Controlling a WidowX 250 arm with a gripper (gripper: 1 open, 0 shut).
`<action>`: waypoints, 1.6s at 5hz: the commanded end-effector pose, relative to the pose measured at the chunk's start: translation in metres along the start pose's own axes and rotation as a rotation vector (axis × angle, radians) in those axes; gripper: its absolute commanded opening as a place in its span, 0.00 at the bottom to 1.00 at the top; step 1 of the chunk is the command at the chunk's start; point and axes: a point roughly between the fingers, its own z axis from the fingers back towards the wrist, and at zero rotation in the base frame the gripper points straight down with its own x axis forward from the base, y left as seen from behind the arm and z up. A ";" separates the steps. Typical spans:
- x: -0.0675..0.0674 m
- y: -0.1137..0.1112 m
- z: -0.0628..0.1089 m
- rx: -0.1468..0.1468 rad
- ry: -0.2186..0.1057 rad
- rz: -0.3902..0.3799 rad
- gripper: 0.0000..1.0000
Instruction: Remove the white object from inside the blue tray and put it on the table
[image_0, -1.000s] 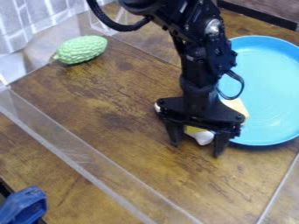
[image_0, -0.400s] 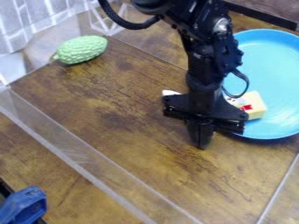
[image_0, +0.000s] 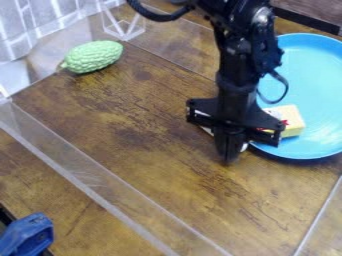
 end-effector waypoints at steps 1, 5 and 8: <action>0.023 -0.005 0.048 -0.022 -0.094 -0.015 0.00; 0.055 0.047 0.116 -0.017 -0.173 -0.027 0.00; 0.032 0.028 0.097 -0.002 -0.147 -0.112 1.00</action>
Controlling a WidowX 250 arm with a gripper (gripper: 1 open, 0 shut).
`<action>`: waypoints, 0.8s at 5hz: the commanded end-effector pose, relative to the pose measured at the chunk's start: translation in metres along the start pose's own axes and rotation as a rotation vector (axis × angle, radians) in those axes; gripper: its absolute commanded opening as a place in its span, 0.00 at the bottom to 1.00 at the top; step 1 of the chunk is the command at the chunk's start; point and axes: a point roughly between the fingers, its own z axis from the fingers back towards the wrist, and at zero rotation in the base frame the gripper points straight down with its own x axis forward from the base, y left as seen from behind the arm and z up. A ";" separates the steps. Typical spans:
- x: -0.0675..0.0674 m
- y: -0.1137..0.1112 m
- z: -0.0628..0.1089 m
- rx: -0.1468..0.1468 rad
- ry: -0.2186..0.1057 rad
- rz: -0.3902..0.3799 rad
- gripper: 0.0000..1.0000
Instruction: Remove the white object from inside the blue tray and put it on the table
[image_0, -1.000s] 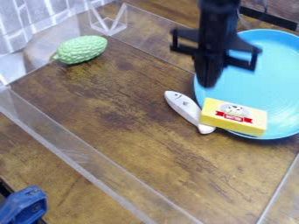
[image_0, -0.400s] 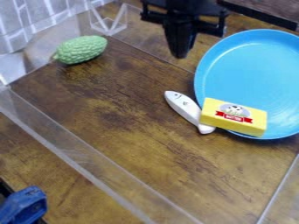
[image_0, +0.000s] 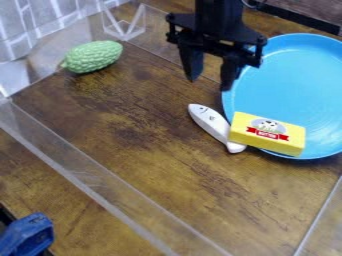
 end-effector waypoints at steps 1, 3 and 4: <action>0.006 -0.006 0.021 -0.011 -0.074 -0.020 1.00; 0.003 -0.014 0.002 -0.024 -0.058 -0.045 1.00; 0.000 -0.025 -0.010 -0.047 -0.054 -0.122 1.00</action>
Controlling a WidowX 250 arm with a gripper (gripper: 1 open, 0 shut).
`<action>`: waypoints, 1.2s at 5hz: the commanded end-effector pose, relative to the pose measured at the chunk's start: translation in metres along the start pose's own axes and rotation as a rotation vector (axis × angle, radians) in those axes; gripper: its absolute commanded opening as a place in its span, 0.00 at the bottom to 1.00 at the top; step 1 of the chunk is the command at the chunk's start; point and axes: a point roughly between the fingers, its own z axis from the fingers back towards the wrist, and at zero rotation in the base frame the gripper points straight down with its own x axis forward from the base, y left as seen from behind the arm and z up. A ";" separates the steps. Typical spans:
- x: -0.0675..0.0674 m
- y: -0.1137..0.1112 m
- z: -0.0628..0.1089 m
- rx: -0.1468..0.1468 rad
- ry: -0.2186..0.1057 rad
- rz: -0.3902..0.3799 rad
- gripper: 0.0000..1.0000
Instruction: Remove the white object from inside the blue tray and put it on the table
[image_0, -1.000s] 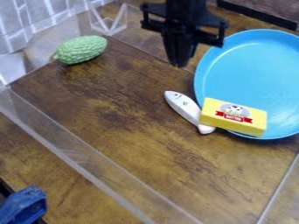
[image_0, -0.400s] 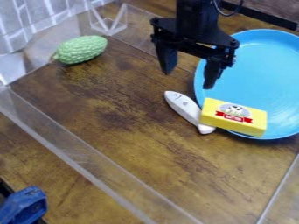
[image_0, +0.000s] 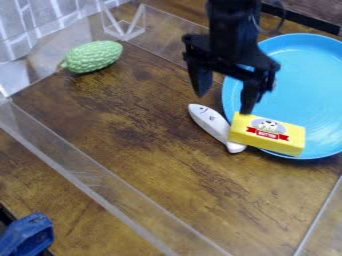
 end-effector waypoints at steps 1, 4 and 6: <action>0.003 -0.015 -0.004 -0.042 -0.041 -0.127 1.00; 0.000 -0.036 -0.039 -0.076 -0.045 -0.291 1.00; 0.007 -0.035 -0.041 -0.067 -0.042 -0.315 1.00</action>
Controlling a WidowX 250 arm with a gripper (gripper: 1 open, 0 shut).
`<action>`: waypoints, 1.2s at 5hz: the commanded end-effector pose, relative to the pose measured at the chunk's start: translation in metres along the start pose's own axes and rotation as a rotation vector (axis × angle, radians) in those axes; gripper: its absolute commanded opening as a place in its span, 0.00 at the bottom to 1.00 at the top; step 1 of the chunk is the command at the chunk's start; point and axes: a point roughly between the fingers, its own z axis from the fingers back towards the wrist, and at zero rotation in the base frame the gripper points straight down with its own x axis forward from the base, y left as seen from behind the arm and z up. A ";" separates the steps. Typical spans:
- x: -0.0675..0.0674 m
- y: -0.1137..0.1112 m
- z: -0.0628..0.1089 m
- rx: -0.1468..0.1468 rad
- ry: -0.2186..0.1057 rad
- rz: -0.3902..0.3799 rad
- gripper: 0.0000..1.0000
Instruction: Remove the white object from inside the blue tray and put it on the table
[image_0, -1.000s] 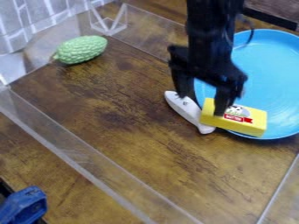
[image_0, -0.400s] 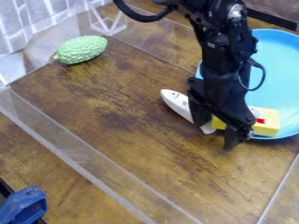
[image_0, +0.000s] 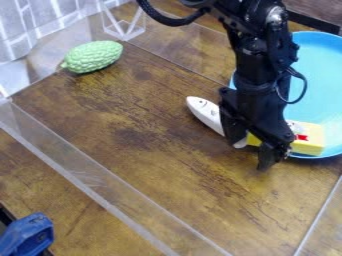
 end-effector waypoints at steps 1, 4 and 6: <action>0.014 0.001 0.013 0.009 -0.043 -0.015 1.00; 0.020 0.002 0.018 0.022 -0.045 -0.033 1.00; 0.023 0.003 0.021 0.028 -0.048 -0.040 1.00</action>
